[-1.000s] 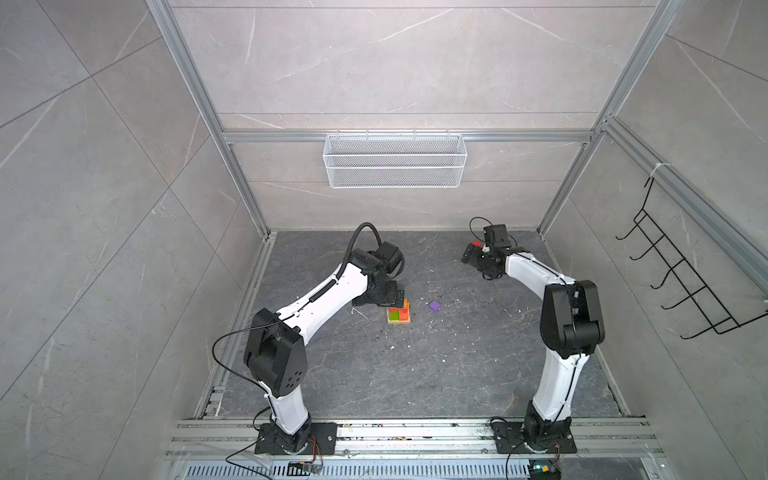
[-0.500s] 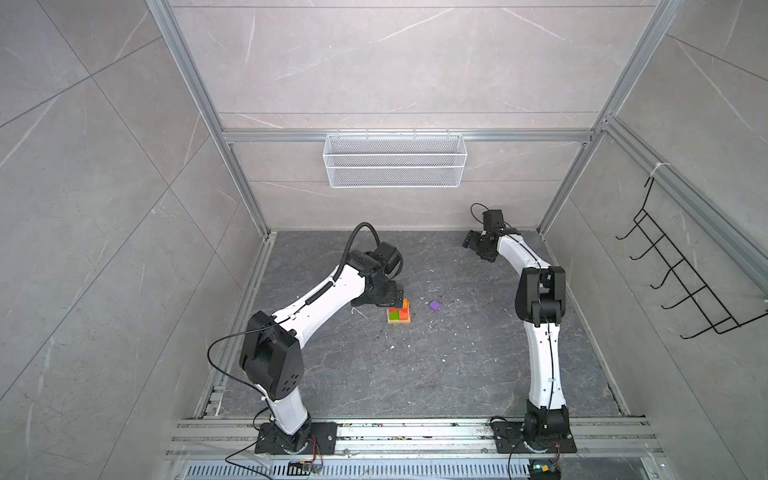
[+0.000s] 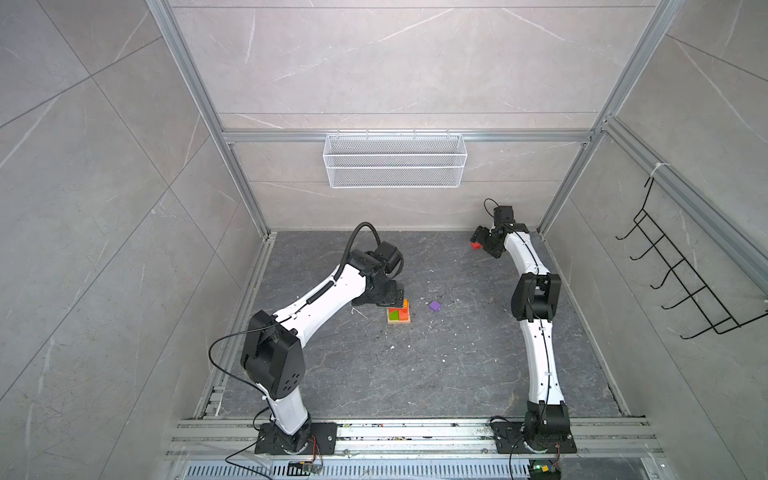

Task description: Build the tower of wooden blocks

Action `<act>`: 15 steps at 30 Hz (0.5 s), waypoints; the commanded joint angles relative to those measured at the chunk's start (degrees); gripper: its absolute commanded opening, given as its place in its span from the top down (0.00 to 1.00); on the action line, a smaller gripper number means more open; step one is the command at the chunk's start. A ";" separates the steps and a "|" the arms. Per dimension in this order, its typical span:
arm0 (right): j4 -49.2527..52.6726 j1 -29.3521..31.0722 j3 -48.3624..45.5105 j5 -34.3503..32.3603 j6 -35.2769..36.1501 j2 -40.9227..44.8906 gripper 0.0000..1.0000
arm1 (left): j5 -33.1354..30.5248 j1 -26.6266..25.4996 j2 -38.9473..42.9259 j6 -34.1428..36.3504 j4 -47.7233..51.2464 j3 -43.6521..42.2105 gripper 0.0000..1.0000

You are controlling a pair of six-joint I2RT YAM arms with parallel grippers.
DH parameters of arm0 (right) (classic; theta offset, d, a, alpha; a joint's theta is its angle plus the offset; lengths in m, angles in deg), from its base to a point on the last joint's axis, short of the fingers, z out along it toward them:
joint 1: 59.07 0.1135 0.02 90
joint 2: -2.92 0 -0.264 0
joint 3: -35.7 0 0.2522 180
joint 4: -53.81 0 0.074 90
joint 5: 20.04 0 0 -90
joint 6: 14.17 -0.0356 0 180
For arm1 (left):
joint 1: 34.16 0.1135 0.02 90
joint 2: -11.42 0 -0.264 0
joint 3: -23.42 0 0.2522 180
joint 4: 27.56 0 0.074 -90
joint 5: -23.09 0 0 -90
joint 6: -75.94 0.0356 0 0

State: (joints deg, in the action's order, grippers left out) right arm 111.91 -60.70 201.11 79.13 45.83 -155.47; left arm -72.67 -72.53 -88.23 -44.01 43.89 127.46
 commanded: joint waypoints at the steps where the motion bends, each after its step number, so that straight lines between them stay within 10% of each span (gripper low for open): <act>1: 2.19 -0.18 2.10 4.93 -1.64 -3.81 0.22 | 0.45 0.05 0.03 0.52 0.72 2.27 0.02; 15: -5.39 -2.28 5.22 12.58 -4.83 -9.44 0.22 | 0.64 0.05 -0.52 0.78 2.20 3.26 0.03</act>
State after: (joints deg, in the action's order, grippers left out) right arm 105.29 -62.75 206.51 89.75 42.64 -160.32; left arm -72.56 -72.53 -88.32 -43.99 44.51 128.58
